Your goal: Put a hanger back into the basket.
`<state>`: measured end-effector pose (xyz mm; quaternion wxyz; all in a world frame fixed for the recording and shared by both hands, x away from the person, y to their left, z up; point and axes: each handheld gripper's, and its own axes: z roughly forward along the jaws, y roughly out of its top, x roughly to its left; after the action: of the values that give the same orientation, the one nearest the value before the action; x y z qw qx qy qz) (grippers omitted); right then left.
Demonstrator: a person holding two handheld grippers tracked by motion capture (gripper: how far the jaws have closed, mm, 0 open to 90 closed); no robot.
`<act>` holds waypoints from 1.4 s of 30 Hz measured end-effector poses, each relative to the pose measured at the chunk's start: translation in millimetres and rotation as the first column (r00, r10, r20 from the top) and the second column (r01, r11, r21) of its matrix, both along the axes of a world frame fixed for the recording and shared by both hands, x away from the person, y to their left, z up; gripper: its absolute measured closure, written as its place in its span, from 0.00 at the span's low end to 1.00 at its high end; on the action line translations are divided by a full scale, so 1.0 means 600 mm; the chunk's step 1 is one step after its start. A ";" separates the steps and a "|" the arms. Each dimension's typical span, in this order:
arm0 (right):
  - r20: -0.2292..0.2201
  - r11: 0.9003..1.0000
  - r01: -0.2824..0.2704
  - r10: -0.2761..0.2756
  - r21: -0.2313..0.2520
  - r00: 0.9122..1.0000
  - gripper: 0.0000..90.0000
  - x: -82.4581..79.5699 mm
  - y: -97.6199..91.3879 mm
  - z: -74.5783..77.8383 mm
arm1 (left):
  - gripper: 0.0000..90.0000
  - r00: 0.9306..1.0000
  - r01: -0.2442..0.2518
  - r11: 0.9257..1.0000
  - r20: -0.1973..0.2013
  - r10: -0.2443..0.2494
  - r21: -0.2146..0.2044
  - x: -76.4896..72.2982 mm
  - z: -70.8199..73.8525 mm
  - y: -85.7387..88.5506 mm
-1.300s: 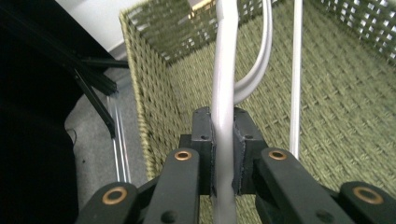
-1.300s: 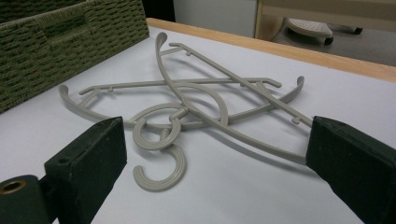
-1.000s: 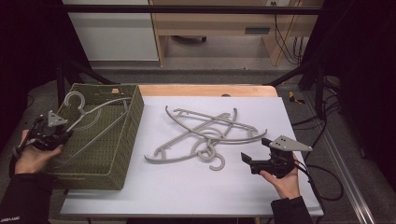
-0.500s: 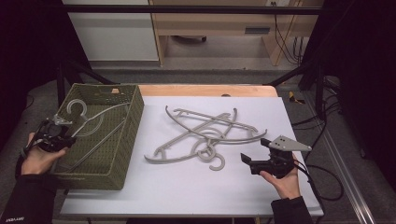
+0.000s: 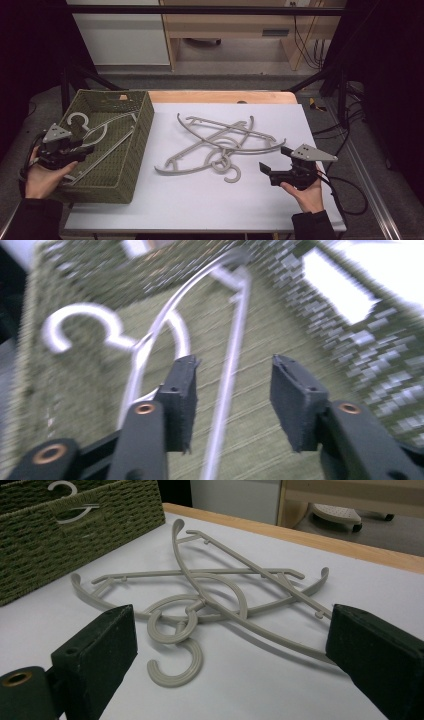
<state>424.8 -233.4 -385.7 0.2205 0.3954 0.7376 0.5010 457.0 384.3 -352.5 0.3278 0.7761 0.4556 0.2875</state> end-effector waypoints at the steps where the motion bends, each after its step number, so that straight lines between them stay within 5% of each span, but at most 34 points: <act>1: 0.002 1.000 -0.001 0.001 0.001 1.000 0.07 0.000 0.000 0.000 | 0.52 1.000 0.009 1.000 0.017 -0.009 -0.010 -0.004 0.000 -0.008; 7: 0.005 1.000 -0.007 0.008 -0.014 1.000 0.07 0.004 0.008 0.001 | 0.41 0.992 0.080 0.992 0.109 -0.069 -0.099 -0.034 0.008 -0.062; 12: 0.010 1.000 -0.024 0.024 -0.011 1.000 0.06 0.004 0.008 0.004 | 0.29 0.978 0.174 0.963 0.152 -0.144 -0.207 -0.058 0.004 -0.107; 17: 0.015 0.999 -0.032 0.032 -0.007 0.999 0.06 0.005 0.008 0.004 | 0.22 0.965 0.232 0.940 0.181 -0.190 -0.251 -0.077 -0.014 -0.143; 27: -0.016 0.997 -0.055 0.054 -0.051 0.998 0.07 0.025 0.021 -0.005 | 0.17 0.950 0.282 0.929 0.206 -0.235 -0.240 -0.102 -0.046 -0.176; 42: -0.107 0.987 -0.079 0.065 -0.138 0.992 0.08 0.089 0.056 -0.035 | 0.13 0.946 0.296 0.925 0.208 -0.248 -0.241 -0.103 -0.047 -0.181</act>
<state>478.2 -200.1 -406.6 0.1920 0.3767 0.7955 0.4340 395.3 275.9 -380.7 0.5051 0.7523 0.3476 0.2409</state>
